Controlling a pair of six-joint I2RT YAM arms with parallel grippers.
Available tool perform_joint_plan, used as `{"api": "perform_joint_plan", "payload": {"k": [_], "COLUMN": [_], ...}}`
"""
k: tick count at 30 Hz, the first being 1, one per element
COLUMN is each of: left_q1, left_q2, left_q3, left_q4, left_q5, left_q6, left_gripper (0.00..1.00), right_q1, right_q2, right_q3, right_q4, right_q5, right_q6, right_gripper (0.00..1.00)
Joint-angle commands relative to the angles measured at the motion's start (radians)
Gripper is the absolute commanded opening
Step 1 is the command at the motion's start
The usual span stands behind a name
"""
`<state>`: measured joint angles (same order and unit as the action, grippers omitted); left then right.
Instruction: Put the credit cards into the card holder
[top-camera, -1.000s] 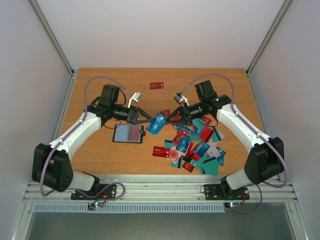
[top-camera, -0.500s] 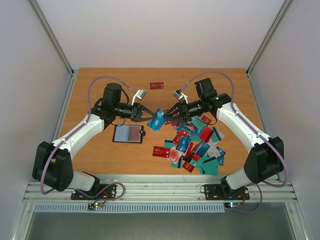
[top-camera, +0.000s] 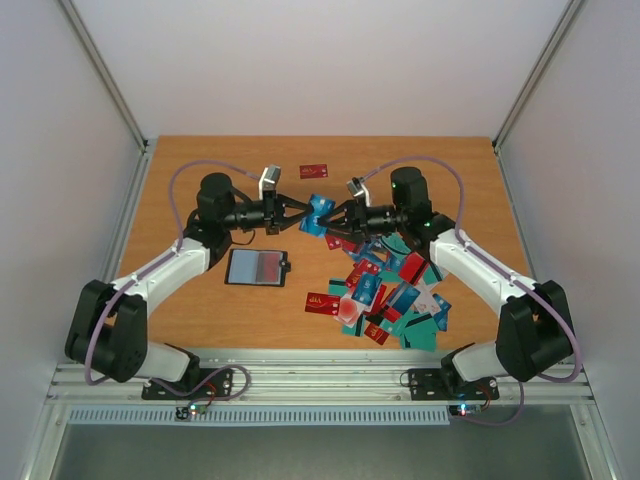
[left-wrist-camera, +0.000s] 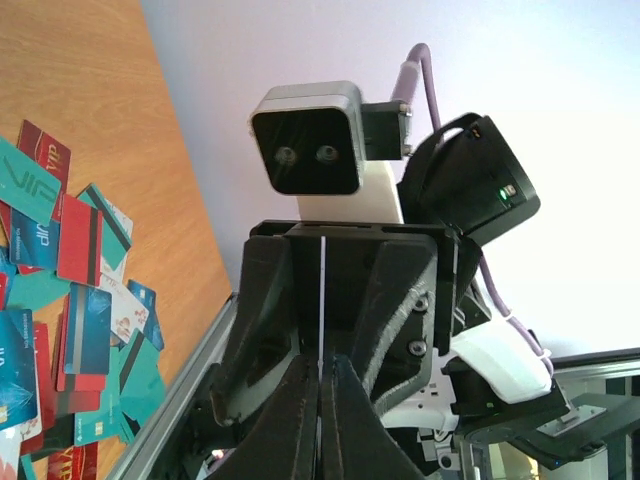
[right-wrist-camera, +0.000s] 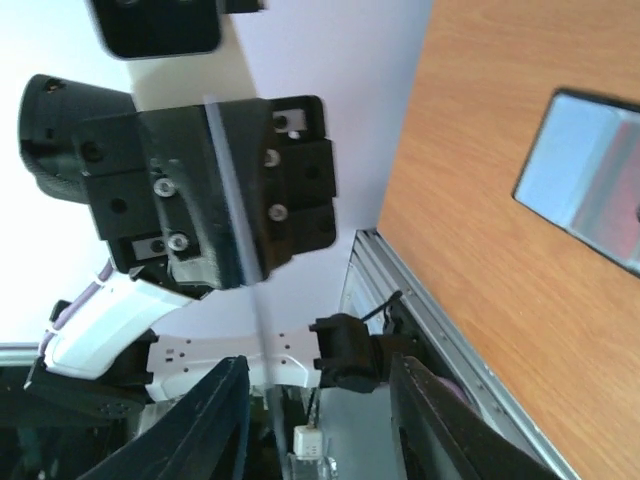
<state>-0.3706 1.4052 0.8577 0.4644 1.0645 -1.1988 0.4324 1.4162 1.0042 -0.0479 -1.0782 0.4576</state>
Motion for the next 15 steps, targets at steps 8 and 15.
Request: {"api": "perform_joint_plan", "payload": {"k": [8, 15], "left_q1": [-0.004, 0.005], "left_q2": [-0.058, -0.104], "left_q3": [0.012, 0.030], "left_q4": [0.014, -0.073], "left_q5": [-0.078, -0.122], "left_q6": [-0.002, 0.045], "left_gripper": [0.00, 0.00], "right_q1": [0.035, 0.034], "right_q2": [0.017, 0.006], "right_q3": [-0.026, -0.021], "right_q4": [0.372, 0.372], "right_q5": [0.056, 0.057], "right_q6": [0.259, 0.269], "right_gripper": [0.20, 0.25]}}
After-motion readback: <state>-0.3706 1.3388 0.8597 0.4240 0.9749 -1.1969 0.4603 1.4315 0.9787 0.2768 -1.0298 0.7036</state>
